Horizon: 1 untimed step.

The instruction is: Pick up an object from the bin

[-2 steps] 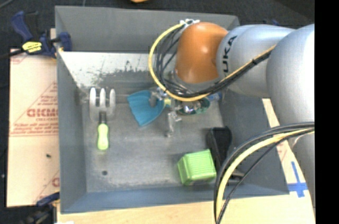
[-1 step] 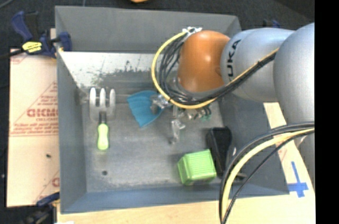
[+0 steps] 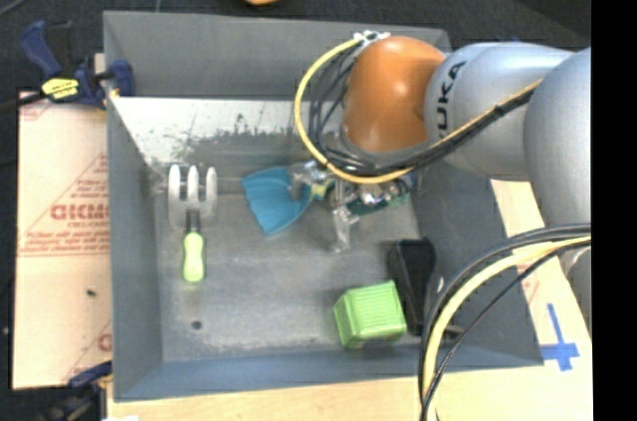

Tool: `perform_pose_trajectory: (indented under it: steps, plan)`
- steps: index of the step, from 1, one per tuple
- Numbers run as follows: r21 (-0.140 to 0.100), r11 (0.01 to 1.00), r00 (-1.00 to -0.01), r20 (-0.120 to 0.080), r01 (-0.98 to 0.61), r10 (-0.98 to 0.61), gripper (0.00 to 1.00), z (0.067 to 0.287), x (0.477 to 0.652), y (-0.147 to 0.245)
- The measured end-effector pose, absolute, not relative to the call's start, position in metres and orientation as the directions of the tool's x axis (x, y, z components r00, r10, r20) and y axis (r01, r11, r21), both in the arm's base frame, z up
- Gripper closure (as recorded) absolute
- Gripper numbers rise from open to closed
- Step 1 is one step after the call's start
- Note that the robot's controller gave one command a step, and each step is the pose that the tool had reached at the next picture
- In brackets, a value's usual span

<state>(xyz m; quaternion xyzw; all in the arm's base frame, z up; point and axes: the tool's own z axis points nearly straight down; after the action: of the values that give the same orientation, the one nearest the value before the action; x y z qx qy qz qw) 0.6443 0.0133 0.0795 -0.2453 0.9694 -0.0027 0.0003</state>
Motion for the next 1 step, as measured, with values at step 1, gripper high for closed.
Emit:
perform_pose_trajectory:
  steps: [1]
  plan:
    - [0.0,0.9,-0.9,0.001,-0.436,-0.436,0.0,0.069,0.6543,-0.006]
